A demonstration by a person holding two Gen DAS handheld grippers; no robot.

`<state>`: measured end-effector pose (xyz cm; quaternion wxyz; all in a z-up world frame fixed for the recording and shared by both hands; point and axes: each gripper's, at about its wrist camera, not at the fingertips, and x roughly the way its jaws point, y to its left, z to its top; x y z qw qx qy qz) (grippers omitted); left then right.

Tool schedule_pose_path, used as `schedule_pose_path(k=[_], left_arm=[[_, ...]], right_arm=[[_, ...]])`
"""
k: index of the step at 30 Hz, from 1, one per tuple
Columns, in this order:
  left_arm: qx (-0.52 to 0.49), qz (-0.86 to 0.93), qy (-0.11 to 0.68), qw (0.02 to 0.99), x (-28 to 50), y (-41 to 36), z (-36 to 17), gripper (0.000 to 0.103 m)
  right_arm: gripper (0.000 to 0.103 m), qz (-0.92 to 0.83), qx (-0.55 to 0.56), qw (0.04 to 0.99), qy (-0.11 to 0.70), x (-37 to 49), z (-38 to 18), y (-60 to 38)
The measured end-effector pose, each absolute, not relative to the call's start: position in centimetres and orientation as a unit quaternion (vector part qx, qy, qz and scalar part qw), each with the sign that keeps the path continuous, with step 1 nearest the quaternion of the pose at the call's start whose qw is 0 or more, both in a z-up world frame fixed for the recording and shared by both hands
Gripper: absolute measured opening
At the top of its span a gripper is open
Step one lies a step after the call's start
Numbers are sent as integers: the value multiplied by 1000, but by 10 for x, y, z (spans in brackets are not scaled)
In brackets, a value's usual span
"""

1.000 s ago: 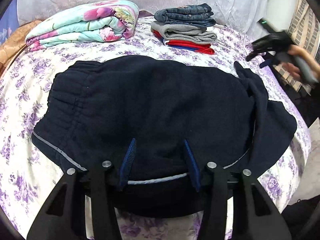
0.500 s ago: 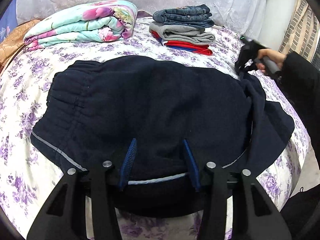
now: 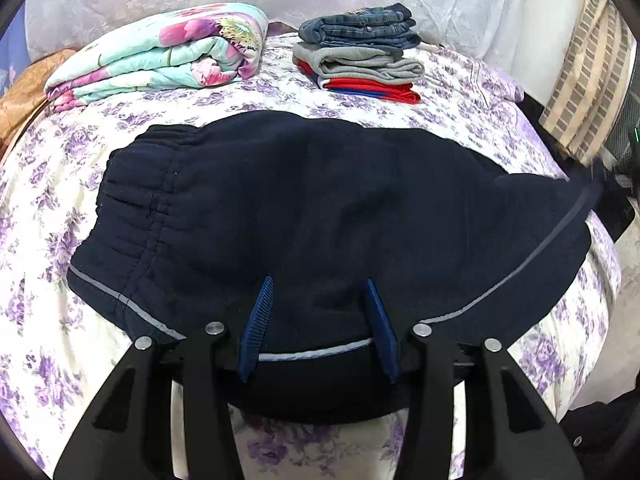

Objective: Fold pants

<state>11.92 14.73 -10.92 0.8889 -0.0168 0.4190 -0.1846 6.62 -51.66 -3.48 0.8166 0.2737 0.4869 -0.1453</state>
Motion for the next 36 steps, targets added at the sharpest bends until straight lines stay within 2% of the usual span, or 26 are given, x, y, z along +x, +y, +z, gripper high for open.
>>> schedule_pose_path(k=[4,6,9,12,13,14,15,17,19,21,25,26,28,29,30,36], left_arm=[[-15,-189,426,885,118,149,-110,46],[-10,-187,427,884,119,148,-110,46],[6,-176,432,884,115,143,-106,46],[10,-177,434,883,105,138,-95,46],[8,-181,433,883,102,135,-90,46],[9,-187,430,883,97,131,-85,46],[13,-193,424,885,93,125,-77,46],[28,-206,410,888,87,109,-63,46],[39,-233,399,886,87,86,-50,48],[38,-262,401,877,96,60,-42,55],[30,-300,429,851,126,10,-58,55],[35,-304,445,841,134,1,-70,53],[51,-298,509,806,146,-14,-106,30],[59,-290,531,794,147,-17,-122,25],[54,-292,508,809,140,-11,-122,24],[30,-303,505,807,125,7,-125,22]], right_arm=[[12,-131,317,799,493,28,-108,-530],[11,-111,335,816,458,18,-117,-530],[13,-98,343,818,452,14,-116,-531],[18,-105,324,821,459,8,-105,-526],[23,-123,304,824,462,5,-98,-523],[36,-167,259,833,460,0,-86,-515],[39,-195,224,842,451,-6,-77,-512],[39,-231,162,857,431,-10,-56,-498],[39,-199,161,874,413,-9,-40,-487],[39,-101,166,892,408,8,-26,-459],[39,83,138,883,441,69,-18,-379],[39,131,120,872,456,93,-18,-350],[39,188,78,855,477,134,-17,-302],[39,210,54,847,486,154,-17,-278],[40,232,36,837,495,171,-17,-257],[40,304,-59,782,541,261,-34,-161]])
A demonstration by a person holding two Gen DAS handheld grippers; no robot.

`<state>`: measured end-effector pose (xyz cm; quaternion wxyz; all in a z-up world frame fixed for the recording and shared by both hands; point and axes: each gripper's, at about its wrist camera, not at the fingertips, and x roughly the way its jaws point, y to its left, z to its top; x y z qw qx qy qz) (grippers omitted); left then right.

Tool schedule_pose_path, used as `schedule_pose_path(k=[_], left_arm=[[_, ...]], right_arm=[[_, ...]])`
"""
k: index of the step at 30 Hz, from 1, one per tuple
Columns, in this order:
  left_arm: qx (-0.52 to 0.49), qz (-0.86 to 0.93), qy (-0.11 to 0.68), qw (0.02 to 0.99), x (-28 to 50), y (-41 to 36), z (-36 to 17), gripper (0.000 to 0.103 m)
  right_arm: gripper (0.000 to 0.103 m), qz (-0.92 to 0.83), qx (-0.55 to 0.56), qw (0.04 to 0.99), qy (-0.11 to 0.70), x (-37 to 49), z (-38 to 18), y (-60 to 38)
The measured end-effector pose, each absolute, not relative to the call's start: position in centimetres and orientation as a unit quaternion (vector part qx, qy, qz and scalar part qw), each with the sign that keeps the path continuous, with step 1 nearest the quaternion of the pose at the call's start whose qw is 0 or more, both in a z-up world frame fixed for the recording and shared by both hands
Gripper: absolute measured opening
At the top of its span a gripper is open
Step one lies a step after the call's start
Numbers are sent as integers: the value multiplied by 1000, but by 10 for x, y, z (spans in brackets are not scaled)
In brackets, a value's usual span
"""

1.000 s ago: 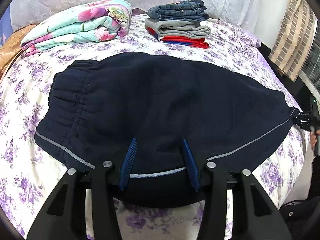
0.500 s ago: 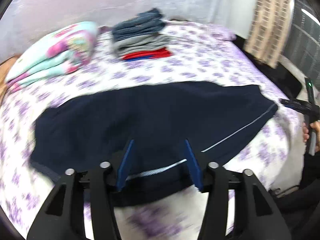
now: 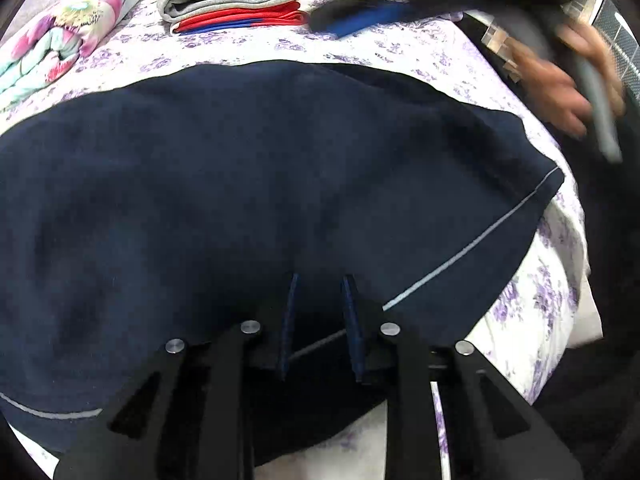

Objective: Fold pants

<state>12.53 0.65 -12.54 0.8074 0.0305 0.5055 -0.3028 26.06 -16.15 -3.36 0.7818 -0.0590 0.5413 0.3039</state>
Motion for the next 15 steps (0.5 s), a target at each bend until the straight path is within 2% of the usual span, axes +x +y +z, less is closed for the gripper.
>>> schedule_pose_path(k=[6,15], left_arm=[[-2,-335,512,791,134,22,-130,19],[13,-340,505,793,129,22,-130,19]], right_arm=[[40,333,-86,742,575,287,-65,-129],[42,373,-137,732,553,226,-65,-116]])
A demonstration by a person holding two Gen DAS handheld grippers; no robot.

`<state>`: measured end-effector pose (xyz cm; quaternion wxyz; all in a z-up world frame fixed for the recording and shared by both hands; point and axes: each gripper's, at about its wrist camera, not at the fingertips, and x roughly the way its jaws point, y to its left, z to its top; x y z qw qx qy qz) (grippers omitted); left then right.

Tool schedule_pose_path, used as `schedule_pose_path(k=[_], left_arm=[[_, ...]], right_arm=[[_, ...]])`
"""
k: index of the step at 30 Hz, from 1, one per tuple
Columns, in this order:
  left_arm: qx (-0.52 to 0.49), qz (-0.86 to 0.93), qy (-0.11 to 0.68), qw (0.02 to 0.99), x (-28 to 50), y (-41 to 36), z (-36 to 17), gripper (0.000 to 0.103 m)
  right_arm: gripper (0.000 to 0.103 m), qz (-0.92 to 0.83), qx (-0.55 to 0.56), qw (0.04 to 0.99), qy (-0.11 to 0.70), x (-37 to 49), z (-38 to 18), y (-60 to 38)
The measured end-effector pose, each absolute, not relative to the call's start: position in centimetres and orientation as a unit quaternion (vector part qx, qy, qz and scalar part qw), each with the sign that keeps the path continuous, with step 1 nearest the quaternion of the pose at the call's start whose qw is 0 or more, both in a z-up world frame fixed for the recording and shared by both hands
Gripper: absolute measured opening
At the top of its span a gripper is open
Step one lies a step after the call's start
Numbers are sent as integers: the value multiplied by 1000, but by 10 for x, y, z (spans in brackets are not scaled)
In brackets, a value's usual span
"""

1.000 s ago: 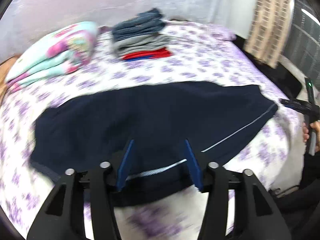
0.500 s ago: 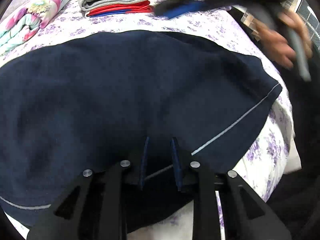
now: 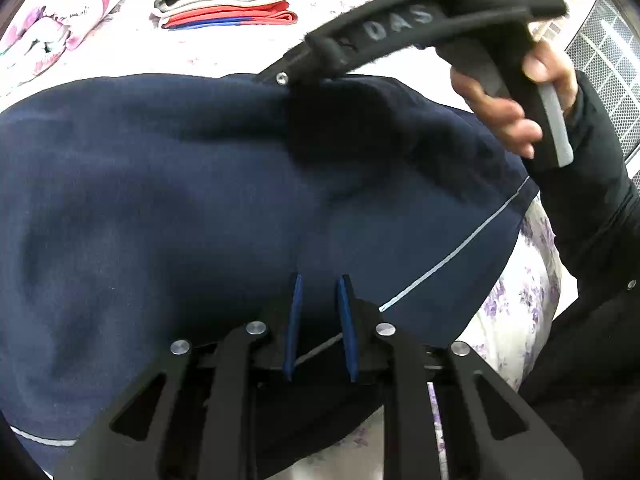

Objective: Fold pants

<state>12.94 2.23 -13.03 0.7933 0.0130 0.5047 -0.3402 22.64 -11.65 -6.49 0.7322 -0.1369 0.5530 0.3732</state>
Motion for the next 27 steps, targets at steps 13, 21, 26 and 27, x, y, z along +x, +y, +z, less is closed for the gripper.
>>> schedule_pose_path(k=[13,21,26,27], left_arm=[[7,-343,503,793,139,28,-129,19],[-11,-347,509,787,145,37,-131,19],[-39,-346,524,777,152,45,-130,19],[-51,-349,532,770,155,47,-126,19]], right_arm=[[8,313,-68,810,491,264,-26,-131],[28,280,-95,791,535,289,-96,-113],[49,258,-54,820,508,261,-40,-151],[54,254,-53,832,490,248,-24,-160]])
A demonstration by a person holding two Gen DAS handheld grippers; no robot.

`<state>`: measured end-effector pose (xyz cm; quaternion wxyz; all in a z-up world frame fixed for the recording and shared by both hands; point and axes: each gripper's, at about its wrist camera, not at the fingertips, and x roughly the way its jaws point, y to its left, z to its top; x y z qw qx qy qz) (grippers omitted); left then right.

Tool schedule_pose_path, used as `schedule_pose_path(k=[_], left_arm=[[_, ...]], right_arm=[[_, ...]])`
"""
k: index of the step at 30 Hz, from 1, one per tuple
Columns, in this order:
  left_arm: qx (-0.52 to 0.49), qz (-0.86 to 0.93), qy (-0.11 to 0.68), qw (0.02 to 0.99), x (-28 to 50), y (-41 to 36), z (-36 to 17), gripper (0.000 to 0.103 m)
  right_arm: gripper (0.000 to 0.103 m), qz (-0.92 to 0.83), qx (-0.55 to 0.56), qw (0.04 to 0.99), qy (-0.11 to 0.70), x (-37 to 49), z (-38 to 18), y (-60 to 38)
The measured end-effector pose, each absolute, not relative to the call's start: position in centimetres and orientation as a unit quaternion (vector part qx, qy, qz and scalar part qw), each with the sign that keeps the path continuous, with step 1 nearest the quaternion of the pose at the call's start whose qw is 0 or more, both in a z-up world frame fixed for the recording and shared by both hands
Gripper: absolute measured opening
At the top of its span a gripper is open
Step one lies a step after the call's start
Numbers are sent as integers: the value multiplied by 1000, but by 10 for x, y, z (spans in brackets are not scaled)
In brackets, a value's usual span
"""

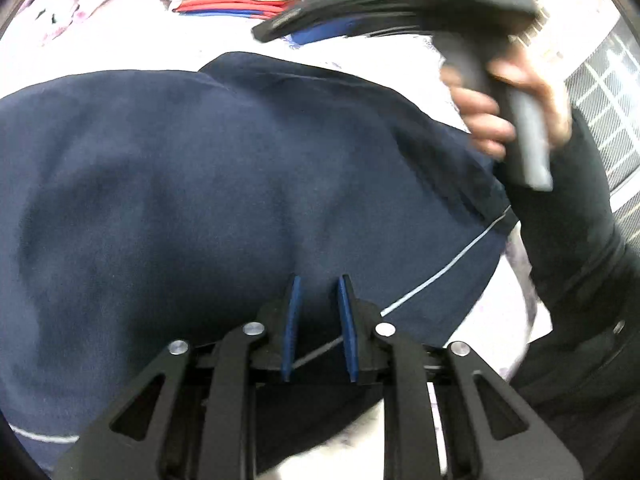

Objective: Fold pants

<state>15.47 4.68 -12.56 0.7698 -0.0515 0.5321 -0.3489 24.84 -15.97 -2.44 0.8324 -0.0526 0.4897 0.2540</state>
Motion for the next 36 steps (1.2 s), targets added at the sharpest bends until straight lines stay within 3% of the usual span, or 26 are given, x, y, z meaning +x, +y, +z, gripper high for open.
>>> schedule_pose_path(k=[2,3,4,5,7,8,11,17,22,23,25,26,27,32,34,36], left_arm=[[-69,-352,536,764,161,49,-113,19],[-70,-344,535,768,168,48,-101,22],[-63,-334,537,772,175,45,-94,26],[-51,-314,541,778,186,40,-88,39],[-33,-256,554,791,218,26,-84,42],[-36,-245,559,791,233,22,-87,42],[-52,-227,585,777,279,6,-106,24],[-65,-238,584,773,293,10,-127,18],[-50,-244,571,782,288,8,-126,17],[-44,-242,567,786,287,6,-127,17],[-29,-236,556,797,283,-7,-124,17],[-21,-232,549,803,279,-10,-123,17],[-8,-224,539,812,273,-12,-119,17],[6,-228,498,837,243,-9,-95,17],[-18,-258,488,834,220,-4,-82,22],[-22,-264,467,844,191,0,-71,59]], right_arm=[[67,242,-53,852,461,216,0,-180],[68,236,-52,856,456,199,6,-192],[68,231,-50,857,458,184,7,-197],[67,227,-48,855,463,165,5,-202],[27,234,-44,850,470,133,-4,-208],[1,244,-44,840,483,117,-15,-204],[0,263,-37,825,499,84,-44,-188],[1,241,18,792,561,86,-101,-166],[1,223,53,804,549,83,-96,-173],[2,208,70,810,544,84,-93,-179],[16,172,99,826,527,81,-82,-200],[42,158,111,833,518,78,-77,-212],[62,135,129,844,503,73,-70,-229],[66,-21,241,870,430,25,-44,-354],[66,-91,288,863,406,-6,-42,-405],[66,-131,317,855,388,-31,-43,-436]])
